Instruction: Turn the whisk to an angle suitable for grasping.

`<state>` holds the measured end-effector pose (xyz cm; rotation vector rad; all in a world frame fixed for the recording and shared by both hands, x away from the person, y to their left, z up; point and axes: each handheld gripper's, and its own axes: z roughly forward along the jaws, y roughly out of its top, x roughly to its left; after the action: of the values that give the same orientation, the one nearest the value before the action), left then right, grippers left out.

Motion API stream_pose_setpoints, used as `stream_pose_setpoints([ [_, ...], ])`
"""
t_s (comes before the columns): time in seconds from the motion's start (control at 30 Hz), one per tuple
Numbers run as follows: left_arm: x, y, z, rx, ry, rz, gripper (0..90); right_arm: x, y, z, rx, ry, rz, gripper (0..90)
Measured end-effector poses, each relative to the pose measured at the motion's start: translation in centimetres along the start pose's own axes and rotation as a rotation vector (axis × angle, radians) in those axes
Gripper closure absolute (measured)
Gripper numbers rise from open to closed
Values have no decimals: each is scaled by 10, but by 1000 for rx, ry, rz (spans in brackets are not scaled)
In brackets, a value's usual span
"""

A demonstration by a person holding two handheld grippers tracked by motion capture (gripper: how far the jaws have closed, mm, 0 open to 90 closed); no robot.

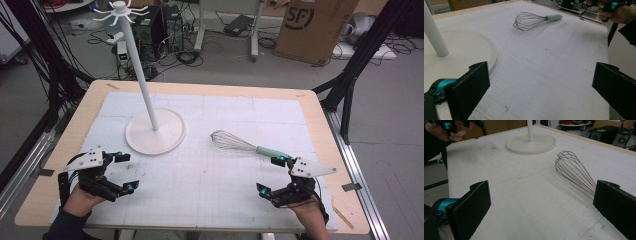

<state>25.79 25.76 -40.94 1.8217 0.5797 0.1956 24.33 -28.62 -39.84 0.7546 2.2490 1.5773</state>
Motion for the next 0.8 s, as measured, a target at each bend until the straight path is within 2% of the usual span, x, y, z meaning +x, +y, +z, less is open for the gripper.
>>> stream_pose_setpoints([
  [0.3,1,-1,2,12,6,-2,19,-5,-4,0,15,11,4,1],
  [0.43,0,-1,2,16,5,-3,19,-13,-5,-1,72,7,8,1],
  [0.63,0,-1,4,24,-1,-1,19,-22,-5,-3,115,2,9,1],
  [0.8,0,-2,4,27,-3,-1,19,-32,-2,-5,172,3,-9,1],
])
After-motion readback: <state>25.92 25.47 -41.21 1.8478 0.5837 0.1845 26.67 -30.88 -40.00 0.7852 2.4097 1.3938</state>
